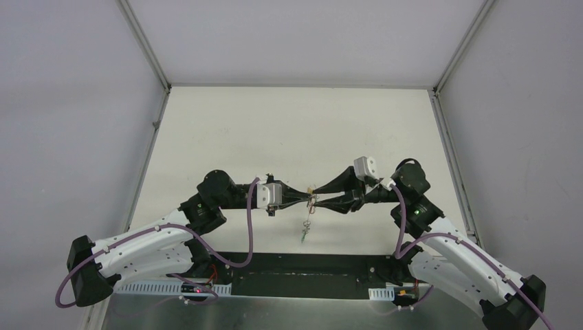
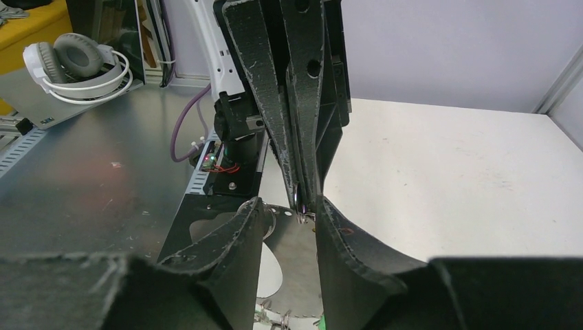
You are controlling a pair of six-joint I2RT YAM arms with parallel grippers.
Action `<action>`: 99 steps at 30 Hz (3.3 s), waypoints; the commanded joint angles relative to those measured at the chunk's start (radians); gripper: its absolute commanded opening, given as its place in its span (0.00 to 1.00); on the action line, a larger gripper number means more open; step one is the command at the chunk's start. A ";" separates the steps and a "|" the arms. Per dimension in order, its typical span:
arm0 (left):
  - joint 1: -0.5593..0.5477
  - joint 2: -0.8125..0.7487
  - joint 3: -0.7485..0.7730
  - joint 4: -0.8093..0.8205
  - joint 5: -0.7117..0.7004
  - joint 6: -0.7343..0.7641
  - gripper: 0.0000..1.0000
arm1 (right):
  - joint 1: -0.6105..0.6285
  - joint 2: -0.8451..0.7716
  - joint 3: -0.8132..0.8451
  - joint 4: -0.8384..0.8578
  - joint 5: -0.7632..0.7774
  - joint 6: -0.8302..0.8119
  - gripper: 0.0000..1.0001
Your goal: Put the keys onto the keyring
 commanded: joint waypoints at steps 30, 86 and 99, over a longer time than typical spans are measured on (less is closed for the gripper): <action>-0.008 -0.020 0.021 0.080 -0.004 -0.020 0.00 | 0.000 0.047 0.034 -0.061 -0.025 -0.056 0.00; 0.102 0.829 0.503 -0.285 -0.310 -0.728 0.84 | -0.314 -0.029 0.354 -0.592 1.320 -0.138 0.00; 0.114 1.290 0.819 -0.093 -0.164 -0.730 0.61 | -0.317 -0.202 0.355 -0.717 1.325 -0.189 0.00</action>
